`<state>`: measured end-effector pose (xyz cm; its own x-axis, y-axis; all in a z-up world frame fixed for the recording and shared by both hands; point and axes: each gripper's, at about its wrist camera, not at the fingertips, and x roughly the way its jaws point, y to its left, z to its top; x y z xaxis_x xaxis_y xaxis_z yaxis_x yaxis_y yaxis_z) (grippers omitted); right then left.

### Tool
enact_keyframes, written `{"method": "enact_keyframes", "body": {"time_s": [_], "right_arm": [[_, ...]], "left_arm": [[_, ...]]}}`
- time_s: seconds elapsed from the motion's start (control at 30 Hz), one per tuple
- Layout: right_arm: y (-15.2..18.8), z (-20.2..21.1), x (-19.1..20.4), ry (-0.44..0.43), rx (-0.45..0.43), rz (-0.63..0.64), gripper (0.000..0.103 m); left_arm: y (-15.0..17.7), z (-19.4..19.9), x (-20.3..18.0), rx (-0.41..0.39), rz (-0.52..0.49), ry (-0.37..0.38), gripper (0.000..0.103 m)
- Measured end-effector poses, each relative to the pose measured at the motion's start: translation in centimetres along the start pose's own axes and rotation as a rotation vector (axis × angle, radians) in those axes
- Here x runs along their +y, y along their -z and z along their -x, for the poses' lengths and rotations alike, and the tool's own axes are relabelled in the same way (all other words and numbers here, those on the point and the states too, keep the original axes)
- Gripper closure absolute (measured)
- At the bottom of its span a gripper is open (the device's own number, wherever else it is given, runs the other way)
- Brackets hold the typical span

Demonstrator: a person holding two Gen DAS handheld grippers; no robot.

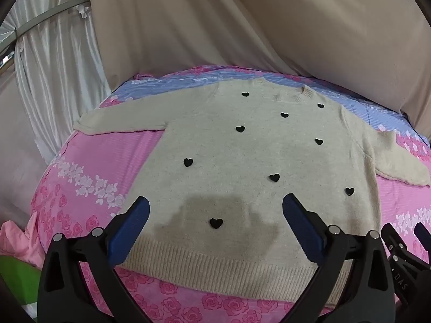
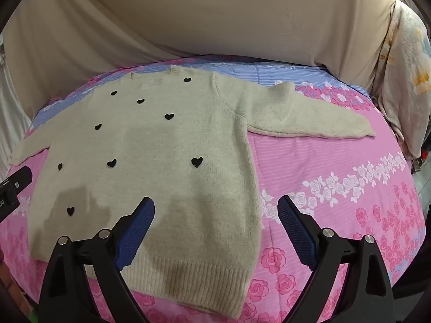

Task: Fold small clothes

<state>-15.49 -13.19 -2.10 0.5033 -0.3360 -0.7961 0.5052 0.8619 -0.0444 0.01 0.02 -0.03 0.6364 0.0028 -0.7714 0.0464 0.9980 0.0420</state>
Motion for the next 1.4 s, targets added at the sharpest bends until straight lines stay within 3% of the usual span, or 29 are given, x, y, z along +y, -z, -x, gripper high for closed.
{"method": "enact_keyframes", "body": {"time_s": [0.5,1.4], "right_arm": [[-0.6,0.7,1.8,-0.052,-0.005,0.026,0.012],[-0.2,1.1,2.3,-0.047,-0.01,0.051,0.012]], "left_arm": [[0.9,-0.1,-0.6,-0.001,-0.05,-0.029,0.006],[1.4,-0.1,-0.6,0.01,-0.06,-0.032,0.006]]}}
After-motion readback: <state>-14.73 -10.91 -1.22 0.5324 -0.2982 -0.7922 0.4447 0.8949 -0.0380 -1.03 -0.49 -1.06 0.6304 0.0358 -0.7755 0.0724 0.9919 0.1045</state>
